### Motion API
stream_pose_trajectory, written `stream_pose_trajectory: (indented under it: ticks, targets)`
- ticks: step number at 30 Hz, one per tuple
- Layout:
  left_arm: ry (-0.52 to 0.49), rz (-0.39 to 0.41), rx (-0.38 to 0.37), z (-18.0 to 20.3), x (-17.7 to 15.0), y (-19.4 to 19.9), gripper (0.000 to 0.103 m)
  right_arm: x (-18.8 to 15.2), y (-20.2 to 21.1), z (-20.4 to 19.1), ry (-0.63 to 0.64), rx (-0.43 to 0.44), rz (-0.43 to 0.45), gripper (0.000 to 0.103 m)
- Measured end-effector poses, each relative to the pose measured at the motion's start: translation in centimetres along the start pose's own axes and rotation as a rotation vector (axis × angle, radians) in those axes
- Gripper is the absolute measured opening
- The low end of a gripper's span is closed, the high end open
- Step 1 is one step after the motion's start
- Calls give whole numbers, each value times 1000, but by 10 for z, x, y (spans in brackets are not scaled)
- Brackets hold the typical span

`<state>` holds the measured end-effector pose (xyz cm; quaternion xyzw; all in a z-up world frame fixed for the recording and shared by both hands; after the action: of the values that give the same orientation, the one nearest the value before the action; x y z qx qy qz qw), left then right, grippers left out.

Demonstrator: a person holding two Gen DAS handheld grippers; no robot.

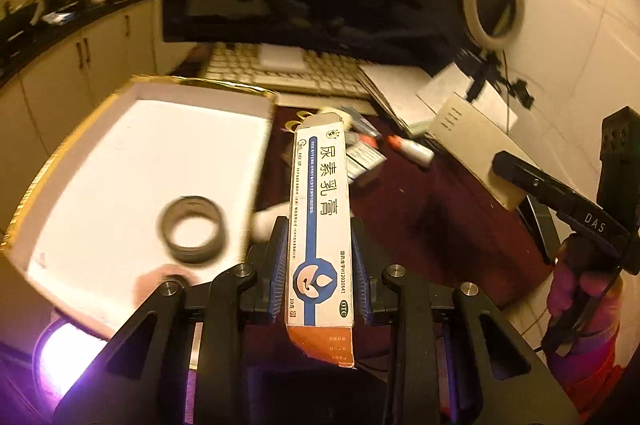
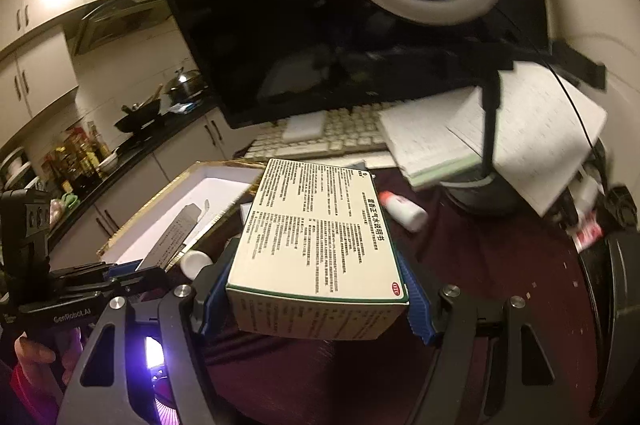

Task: Organize objects
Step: 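Carry both boxes over the white tray and lower them inside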

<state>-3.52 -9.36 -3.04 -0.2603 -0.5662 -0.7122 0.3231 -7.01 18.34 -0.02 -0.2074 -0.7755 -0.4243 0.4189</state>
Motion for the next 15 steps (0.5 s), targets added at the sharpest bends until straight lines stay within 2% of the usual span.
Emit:
stream_pose_trajectory:
  ticks: [6, 15]
  targets:
    - [65, 27, 59, -42, 0, 22, 28, 16, -9, -28, 65, 53, -15, 72]
    - [161, 59, 122, -95, 2, 35, 28, 20, -36, -75, 151, 144, -76, 72]
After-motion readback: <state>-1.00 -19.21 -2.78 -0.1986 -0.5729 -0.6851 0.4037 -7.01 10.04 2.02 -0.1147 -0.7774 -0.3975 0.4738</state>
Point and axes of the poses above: each gripper's, at about its wrist camera, not at the fingertips, and y roughly against the way its jaws point, z to its right, x to its top, the point moved 10 cm from there along -y, roughly the way its jaws point, and after that the axes turned 2 degrees about z, right-handed, at the moved point
